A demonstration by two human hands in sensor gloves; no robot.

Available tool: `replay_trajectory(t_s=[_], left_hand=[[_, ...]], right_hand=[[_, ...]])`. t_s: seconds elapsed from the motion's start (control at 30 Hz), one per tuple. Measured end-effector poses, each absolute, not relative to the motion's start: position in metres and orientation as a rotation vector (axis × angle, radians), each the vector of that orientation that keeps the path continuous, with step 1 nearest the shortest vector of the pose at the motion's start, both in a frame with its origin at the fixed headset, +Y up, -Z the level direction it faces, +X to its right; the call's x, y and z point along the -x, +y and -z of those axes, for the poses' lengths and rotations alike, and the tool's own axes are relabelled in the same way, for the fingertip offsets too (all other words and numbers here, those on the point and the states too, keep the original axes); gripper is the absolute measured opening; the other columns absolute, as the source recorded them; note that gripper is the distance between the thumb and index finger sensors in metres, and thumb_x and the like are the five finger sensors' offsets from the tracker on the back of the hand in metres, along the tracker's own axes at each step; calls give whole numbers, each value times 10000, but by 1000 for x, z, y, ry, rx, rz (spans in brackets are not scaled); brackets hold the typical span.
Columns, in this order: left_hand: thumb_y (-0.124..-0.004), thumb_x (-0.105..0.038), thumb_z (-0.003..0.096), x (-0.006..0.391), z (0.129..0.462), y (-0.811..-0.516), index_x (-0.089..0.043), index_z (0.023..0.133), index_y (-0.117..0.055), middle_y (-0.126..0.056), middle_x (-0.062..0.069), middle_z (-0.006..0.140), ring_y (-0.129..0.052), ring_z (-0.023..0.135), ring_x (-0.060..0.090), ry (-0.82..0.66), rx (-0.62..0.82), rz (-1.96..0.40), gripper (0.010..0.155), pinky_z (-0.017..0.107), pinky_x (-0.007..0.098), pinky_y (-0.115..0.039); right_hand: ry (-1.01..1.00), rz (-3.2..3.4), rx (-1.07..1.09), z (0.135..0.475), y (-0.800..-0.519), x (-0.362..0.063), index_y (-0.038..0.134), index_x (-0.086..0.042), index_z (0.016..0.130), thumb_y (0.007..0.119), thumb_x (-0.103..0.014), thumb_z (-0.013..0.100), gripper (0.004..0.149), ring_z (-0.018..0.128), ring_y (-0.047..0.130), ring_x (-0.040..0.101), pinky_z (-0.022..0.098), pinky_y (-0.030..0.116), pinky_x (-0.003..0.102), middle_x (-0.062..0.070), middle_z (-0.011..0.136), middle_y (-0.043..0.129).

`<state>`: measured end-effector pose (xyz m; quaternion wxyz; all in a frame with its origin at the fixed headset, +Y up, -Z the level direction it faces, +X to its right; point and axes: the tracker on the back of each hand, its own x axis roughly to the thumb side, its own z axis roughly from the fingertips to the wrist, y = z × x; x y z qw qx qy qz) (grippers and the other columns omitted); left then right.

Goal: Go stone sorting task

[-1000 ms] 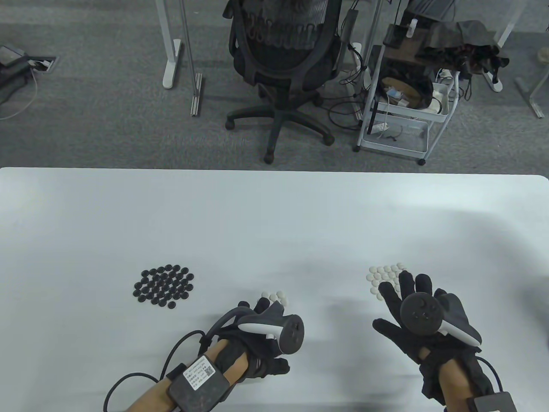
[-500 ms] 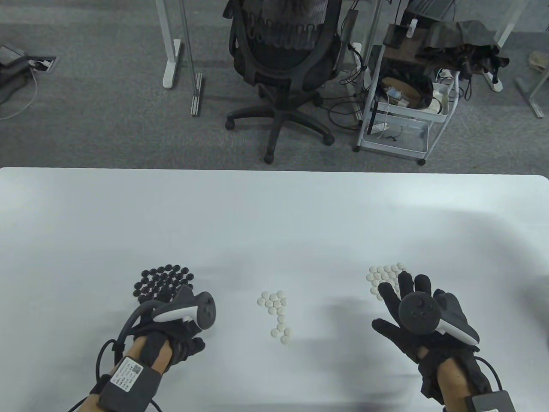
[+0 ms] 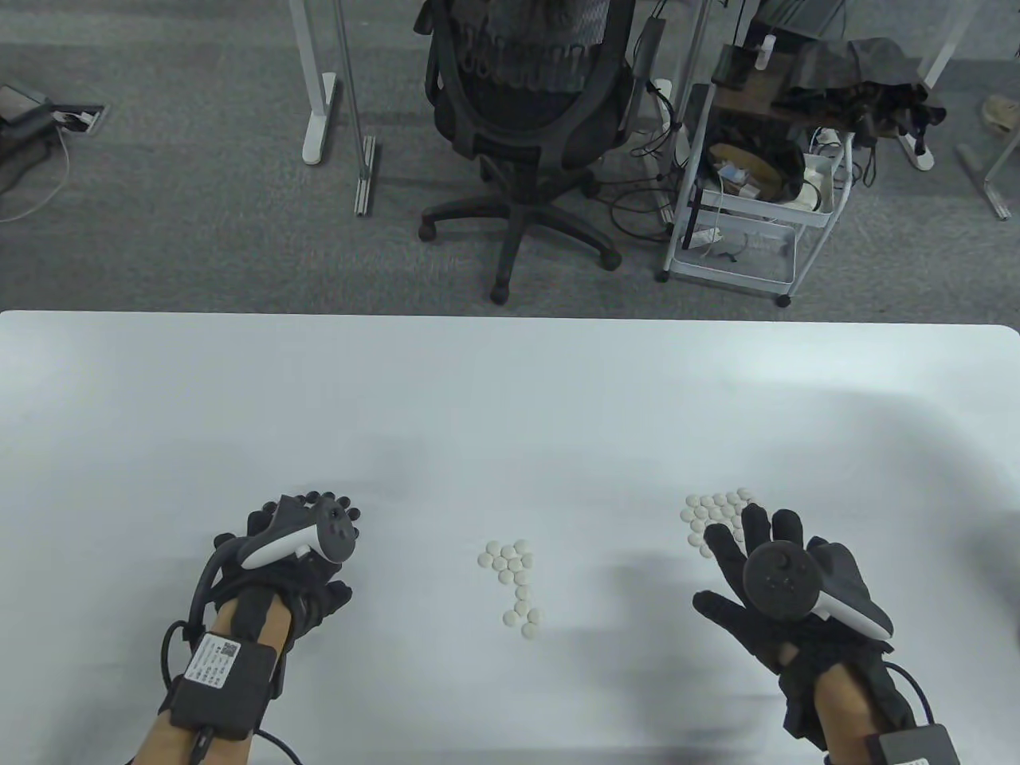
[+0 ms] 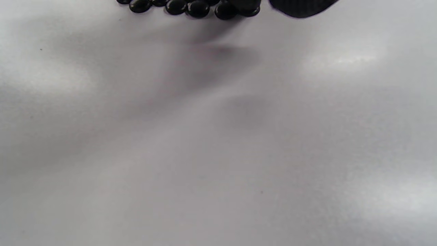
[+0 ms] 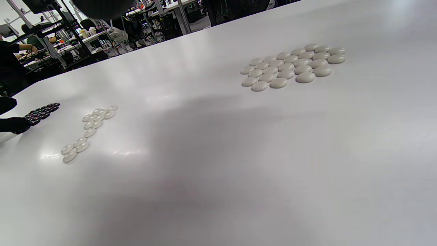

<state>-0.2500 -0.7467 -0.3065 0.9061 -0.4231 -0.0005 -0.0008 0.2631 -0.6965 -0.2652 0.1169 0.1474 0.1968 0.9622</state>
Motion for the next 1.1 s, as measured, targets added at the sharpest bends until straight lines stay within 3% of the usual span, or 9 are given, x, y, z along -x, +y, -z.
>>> replay_trajectory(t_s=[0.13, 0.33, 0.5, 0.7, 1.1], left_hand=[[-457, -463, 566, 248, 308, -716, -235, 1180, -249, 194, 318, 1059, 199, 879, 589, -50, 750, -135, 688, 572, 834, 6], [-476, -499, 595, 230, 291, -644, -123, 1156, -60, 222, 331, 1071, 205, 892, 599, -197, 426, -236, 793, 592, 838, 3], [-494, -505, 618, 208, 263, -615, -102, 1144, -26, 188, 339, 1107, 181, 911, 611, -306, 171, -144, 812, 602, 843, -19], [-502, -504, 626, 189, 238, -626, -118, 1166, -97, 114, 329, 1146, 129, 931, 618, -378, 16, 21, 778, 605, 847, -67], [-489, -510, 626, 191, 226, -681, -95, 1165, -98, 108, 354, 1139, 109, 922, 627, -391, 29, 94, 784, 588, 848, -70]], right_hand=[[576, -2814, -430, 265, -696, -263, 172, -108, 1135, 529, -523, 567, 789, 857, -114, 578, 515, 30, 789, 314, 1059, -62], [581, -2815, -431, 266, -697, -263, 171, -108, 1134, 529, -523, 567, 789, 857, -115, 578, 516, 30, 789, 314, 1059, -62], [572, -2812, -436, 266, -697, -263, 162, -110, 1133, 526, -525, 567, 791, 849, -123, 576, 513, 25, 785, 315, 1056, -67], [543, -2806, -452, 266, -697, -263, 156, -112, 1132, 526, -524, 567, 791, 850, -126, 574, 515, 21, 781, 315, 1058, -68], [567, -2811, -449, 267, -701, -262, 142, -114, 1129, 518, -527, 565, 794, 854, -122, 577, 519, 26, 784, 315, 1057, -71]])
